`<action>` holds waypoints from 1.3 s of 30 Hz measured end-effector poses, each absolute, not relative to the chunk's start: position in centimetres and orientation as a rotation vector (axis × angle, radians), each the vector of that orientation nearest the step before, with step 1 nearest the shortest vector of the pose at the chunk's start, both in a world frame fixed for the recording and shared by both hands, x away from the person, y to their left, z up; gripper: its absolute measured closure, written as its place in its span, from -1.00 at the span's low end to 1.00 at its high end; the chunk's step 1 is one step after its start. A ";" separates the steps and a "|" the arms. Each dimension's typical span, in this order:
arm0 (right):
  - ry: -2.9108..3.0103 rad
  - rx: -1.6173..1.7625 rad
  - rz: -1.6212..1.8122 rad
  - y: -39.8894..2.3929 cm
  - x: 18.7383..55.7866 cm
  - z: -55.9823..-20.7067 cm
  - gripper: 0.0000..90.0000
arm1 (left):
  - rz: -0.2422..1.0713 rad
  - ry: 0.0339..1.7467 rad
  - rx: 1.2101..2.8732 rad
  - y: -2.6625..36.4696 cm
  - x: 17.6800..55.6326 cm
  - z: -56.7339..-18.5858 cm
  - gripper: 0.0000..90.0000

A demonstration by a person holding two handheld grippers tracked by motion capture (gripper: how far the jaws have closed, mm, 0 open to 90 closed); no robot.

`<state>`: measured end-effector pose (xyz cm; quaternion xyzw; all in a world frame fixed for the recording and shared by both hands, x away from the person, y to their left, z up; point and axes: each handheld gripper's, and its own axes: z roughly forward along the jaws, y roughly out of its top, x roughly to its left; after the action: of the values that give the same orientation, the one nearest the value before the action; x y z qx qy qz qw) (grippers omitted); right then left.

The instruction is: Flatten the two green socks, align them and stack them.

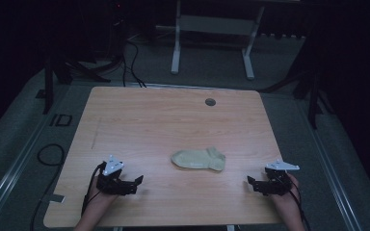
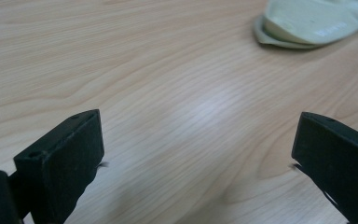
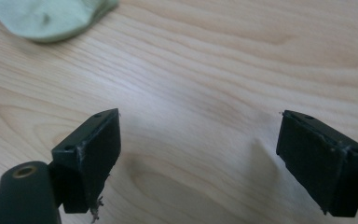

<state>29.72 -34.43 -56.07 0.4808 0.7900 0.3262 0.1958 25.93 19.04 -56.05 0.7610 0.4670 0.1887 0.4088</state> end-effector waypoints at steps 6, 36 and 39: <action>2.174 1.379 0.943 -35.5 29.1 -56.1 -0.70 | 0.487 1.225 1.908 21.2 25.0 -56.2 -0.95; 2.013 1.520 1.016 -38.8 27.5 -56.0 -0.70 | 0.561 1.414 1.715 28.9 21.5 -56.5 -0.95; 2.026 1.527 0.992 -38.9 27.5 -56.2 -0.70 | 0.572 1.430 1.698 29.4 21.2 -56.6 -0.95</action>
<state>27.55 -38.93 -56.15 0.5483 0.7276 0.3563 0.2074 21.18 29.44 -56.58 0.6750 0.5684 0.2272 0.4119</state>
